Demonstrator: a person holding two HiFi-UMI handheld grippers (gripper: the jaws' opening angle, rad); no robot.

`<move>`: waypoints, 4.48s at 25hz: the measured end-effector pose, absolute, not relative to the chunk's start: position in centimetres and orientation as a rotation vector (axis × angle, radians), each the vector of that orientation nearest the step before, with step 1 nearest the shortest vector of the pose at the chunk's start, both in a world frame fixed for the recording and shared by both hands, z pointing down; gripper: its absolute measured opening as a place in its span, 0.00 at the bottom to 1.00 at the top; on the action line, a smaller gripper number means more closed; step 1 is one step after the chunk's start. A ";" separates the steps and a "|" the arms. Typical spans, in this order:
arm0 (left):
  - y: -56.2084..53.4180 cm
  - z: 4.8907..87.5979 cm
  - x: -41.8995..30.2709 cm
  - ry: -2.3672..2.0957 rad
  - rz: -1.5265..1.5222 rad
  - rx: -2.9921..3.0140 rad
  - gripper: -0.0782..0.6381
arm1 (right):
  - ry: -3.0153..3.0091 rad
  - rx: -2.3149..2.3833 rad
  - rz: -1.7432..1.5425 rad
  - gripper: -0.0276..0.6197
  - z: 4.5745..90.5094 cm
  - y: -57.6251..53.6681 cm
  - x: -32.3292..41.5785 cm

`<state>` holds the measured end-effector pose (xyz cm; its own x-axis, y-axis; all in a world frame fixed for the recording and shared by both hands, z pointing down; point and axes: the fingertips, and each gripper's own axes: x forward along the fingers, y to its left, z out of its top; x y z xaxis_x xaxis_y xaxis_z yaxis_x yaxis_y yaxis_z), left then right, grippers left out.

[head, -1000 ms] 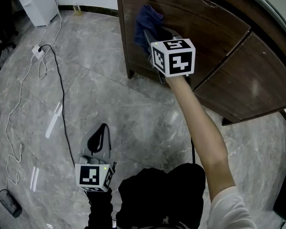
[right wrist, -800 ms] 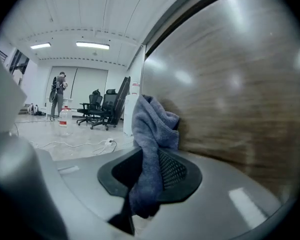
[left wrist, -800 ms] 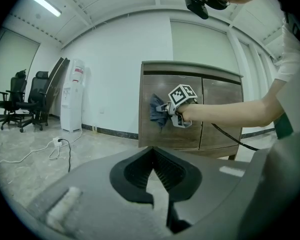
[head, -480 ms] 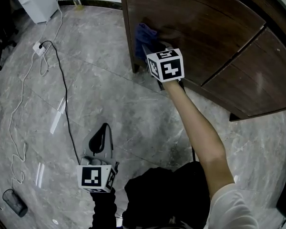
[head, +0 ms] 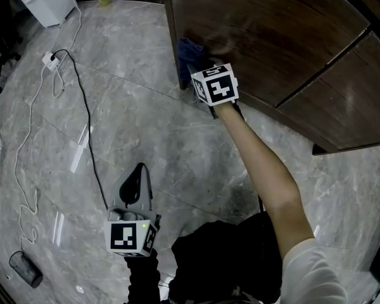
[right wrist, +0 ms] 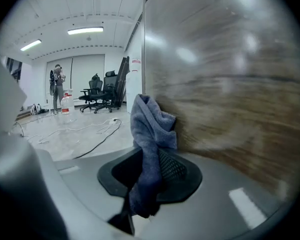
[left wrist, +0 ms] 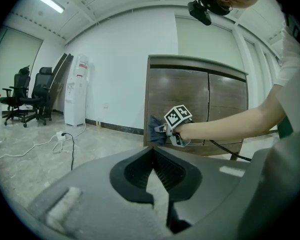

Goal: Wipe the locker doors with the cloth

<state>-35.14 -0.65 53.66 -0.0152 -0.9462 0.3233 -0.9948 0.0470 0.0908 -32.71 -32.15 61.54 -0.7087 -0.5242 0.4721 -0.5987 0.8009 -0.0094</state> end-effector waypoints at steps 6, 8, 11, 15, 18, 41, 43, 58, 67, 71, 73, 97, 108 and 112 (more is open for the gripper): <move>-0.2 54.0 -35.8 -2.045 0.234 1.946 0.11 | -2.473 0.814 0.292 0.18 65.3 -32.1 -33.3; -0.1 54.1 -35.9 -2.044 0.238 1.939 0.11 | -2.455 0.809 0.298 0.18 66.1 -32.1 -33.3; 0.1 54.2 -36.0 -2.044 0.238 1.945 0.11 | -2.446 0.803 0.306 0.18 65.8 -32.1 -33.1; 0.0 54.0 -35.8 -2.036 0.231 1.945 0.11 | -2.486 0.801 0.286 0.18 63.2 -32.0 -33.2; -0.3 53.8 -35.4 -2.031 0.228 1.954 0.11 | -2.541 0.814 0.251 0.18 59.5 -32.1 -33.3; -1.0 51.1 -32.4 -2.026 0.224 2.019 0.11 | -2.863 0.903 0.039 0.18 33.5 -32.9 -34.9; -1.0 50.8 -32.0 -2.025 0.233 2.026 0.11 | -2.908 0.891 0.037 0.18 32.5 -32.5 -34.5; -3.0 46.0 -26.7 -2.102 0.339 2.052 0.11 | -3.085 0.620 0.018 0.18 31.1 -24.5 -24.9; -3.6 31.6 -21.6 -2.023 0.410 2.065 0.11 | -3.048 0.571 0.101 0.18 24.9 -19.3 -17.4; -4.2 22.7 -19.4 -1.976 0.413 2.101 0.11 | -3.018 0.673 0.211 0.18 20.0 -17.5 -12.2; -4.3 18.9 -18.4 -1.953 0.408 2.124 0.11 | -2.985 0.725 0.213 0.18 17.6 -16.7 -9.9; 3.0 -20.2 -3.7 -1.662 0.302 2.559 0.11 | -2.714 1.365 0.305 0.18 -15.2 3.4 11.8; 11.1 -24.9 -5.5 -1.466 0.262 2.690 0.11 | -2.635 1.662 0.235 0.18 -23.3 11.9 10.4; 13.1 -25.7 -6.0 -1.501 0.253 2.700 0.11 | -2.607 1.733 0.172 0.18 -24.9 14.0 10.8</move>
